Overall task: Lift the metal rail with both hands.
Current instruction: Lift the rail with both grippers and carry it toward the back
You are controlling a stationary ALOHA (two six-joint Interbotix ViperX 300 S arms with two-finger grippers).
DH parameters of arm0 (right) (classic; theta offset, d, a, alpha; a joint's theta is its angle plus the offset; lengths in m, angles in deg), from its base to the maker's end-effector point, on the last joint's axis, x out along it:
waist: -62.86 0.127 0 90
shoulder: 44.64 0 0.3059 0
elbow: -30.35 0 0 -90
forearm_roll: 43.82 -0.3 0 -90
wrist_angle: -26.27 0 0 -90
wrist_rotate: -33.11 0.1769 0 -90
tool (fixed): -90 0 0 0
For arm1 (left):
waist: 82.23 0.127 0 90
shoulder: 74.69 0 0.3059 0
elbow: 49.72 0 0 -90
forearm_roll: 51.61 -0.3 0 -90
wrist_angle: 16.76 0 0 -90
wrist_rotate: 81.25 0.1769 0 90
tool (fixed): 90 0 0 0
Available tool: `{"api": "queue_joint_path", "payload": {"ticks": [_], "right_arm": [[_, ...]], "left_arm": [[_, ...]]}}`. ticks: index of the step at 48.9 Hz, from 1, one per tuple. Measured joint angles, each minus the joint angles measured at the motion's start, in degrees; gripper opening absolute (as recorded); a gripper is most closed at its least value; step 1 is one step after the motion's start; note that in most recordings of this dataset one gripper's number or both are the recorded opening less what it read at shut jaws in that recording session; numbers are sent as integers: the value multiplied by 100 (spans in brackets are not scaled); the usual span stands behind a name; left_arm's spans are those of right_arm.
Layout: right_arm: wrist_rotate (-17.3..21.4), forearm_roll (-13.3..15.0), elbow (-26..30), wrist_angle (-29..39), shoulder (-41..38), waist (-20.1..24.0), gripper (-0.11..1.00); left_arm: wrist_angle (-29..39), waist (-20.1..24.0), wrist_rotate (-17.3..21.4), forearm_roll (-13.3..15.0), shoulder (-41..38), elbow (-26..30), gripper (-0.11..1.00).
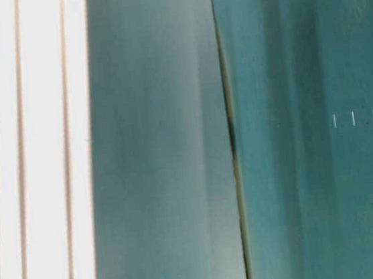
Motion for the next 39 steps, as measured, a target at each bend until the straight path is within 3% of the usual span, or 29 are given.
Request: {"api": "queue_joint_path", "payload": {"ticks": [8,25,39], "right_arm": [[316,-9,387,378,26,70,36],[387,-9,879,598,18,123,36],[448,-9,1011,694,-26,123,36]], "left_arm": [[167,53,132,9,0,316,35],[861,62,123,9,-123,905,35],[967,62,132,9,-149,967,35]]}}
